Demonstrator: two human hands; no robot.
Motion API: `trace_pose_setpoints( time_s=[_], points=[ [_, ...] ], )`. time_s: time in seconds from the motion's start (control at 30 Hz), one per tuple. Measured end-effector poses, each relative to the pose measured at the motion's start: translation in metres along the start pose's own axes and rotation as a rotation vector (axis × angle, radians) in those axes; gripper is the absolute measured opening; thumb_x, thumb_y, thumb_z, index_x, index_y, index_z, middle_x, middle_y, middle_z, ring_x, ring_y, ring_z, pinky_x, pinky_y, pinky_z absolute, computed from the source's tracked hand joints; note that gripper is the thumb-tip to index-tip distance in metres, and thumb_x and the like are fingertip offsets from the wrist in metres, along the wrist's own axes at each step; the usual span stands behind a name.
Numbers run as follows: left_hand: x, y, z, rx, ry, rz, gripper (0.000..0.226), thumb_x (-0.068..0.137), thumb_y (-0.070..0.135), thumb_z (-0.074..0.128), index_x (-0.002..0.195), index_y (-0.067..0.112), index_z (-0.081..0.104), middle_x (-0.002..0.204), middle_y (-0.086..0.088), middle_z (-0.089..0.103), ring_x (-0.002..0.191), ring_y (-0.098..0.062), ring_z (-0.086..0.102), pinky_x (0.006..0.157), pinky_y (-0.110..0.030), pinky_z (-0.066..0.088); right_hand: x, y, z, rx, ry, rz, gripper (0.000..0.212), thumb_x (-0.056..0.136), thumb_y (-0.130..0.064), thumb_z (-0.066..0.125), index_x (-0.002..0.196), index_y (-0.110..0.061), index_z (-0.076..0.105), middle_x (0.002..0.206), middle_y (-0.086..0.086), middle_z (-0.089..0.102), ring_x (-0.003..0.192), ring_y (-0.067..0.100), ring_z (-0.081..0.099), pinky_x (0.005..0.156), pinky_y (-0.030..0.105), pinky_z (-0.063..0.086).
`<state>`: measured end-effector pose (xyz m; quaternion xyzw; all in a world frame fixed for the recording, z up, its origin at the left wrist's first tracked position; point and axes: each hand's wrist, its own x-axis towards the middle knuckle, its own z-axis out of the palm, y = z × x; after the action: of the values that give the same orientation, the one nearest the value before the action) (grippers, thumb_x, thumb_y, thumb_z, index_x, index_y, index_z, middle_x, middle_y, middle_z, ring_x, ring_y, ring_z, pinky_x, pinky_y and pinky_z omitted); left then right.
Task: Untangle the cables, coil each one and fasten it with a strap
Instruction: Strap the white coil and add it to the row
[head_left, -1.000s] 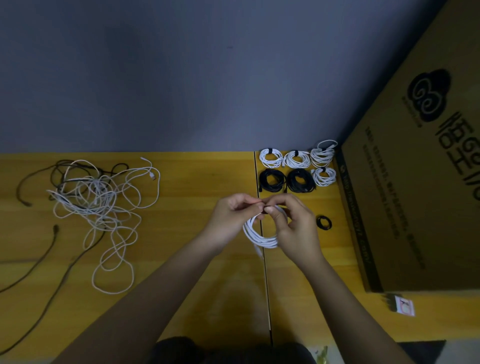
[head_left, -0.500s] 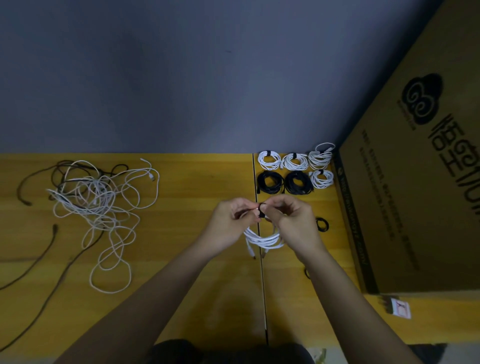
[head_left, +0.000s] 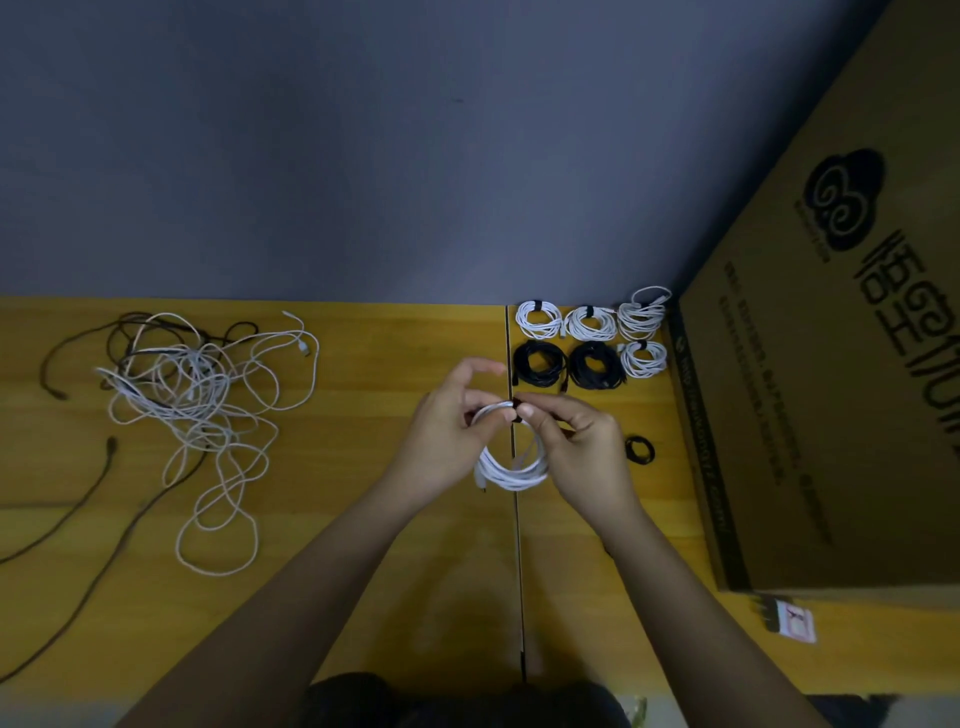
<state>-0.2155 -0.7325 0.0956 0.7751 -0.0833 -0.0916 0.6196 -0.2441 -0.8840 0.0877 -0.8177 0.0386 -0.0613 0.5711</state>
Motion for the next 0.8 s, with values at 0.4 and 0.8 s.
trace_pose_setpoints(
  time_s=[0.4,0.8],
  points=[
    [0.007,-0.009,0.006,0.107,0.033,0.010,0.020,0.081,0.040,0.062,0.093,0.051,0.051,0.084,0.006,0.074,0.081,-0.018,0.069,0.078,-0.043,0.052,0.010,0.012,-0.006,-0.303,-0.150,-0.193,0.026,0.096,-0.014,0.056,0.120,-0.011,0.065,0.113,0.002,0.066,0.096,0.006,0.058,0.072,0.000,0.036],
    [0.019,-0.013,0.025,0.519,-0.096,0.134,0.033,0.094,0.016,0.059,0.127,0.015,0.060,0.108,-0.011,0.069,0.090,-0.026,0.063,0.073,-0.032,0.044,0.021,0.036,-0.012,-0.020,-0.095,-0.003,0.006,0.092,-0.019,0.063,0.096,-0.020,0.067,0.076,-0.014,0.062,0.067,-0.003,0.057,0.060,0.011,0.039]
  ],
)
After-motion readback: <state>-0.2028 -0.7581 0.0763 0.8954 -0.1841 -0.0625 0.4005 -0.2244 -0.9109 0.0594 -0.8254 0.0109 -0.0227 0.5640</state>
